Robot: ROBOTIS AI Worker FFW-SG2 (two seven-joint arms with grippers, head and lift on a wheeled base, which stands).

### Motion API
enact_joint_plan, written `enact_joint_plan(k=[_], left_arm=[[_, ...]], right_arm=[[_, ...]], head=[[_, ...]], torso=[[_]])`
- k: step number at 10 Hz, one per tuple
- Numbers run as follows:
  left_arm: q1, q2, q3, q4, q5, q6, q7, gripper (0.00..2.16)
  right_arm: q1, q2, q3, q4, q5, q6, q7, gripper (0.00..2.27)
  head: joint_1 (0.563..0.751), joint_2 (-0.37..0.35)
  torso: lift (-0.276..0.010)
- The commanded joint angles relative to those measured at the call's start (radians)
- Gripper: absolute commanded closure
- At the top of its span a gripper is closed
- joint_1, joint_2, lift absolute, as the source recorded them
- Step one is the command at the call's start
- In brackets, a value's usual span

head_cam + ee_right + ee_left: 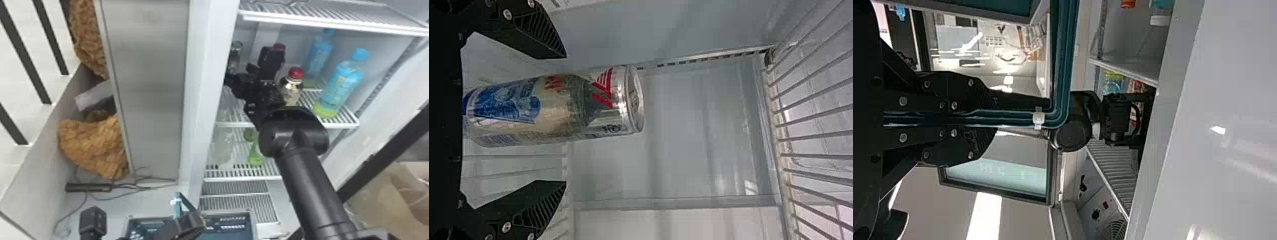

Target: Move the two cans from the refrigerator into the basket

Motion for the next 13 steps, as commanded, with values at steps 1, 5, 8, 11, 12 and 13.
enact_joint_plan(k=[1, 5, 8, 11, 12, 13], left_arm=[[-0.001, 0.000, -0.001, 0.000, 0.000, 0.000, 0.000, 1.19], [-0.006, 0.000, -0.003, 0.005, 0.000, 0.000, 0.000, 1.19], [-0.004, 0.000, -0.003, 0.002, 0.000, -0.002, 0.000, 1.19], [-0.001, 0.000, -0.003, 0.002, 0.004, -0.002, 0.000, 1.19], [-0.001, -0.002, -0.003, 0.002, 0.006, -0.002, 0.000, 1.19], [0.001, -0.002, -0.003, 0.002, 0.006, -0.002, 0.000, 1.19]], right_arm=[[-0.022, -0.001, 0.006, 0.025, 0.011, 0.000, -0.001, 0.14], [-0.052, -0.004, 0.020, 0.069, 0.019, 0.002, -0.001, 1.16], [-0.047, -0.012, 0.020, 0.064, 0.062, -0.022, -0.001, 1.24], [0.024, -0.020, 0.020, -0.073, 0.074, 0.005, -0.002, 1.24], [0.061, -0.023, 0.020, -0.142, 0.072, 0.027, -0.008, 1.24], [0.095, -0.026, 0.020, -0.208, 0.070, 0.054, -0.016, 1.24]], head=[[0.695, -0.190], [0.695, -0.189], [0.695, -0.190], [0.695, -0.193], [0.695, -0.193], [0.695, -0.194]], torso=[[-0.031], [-0.031], [-0.031], [-0.031], [-0.031], [-0.031]])
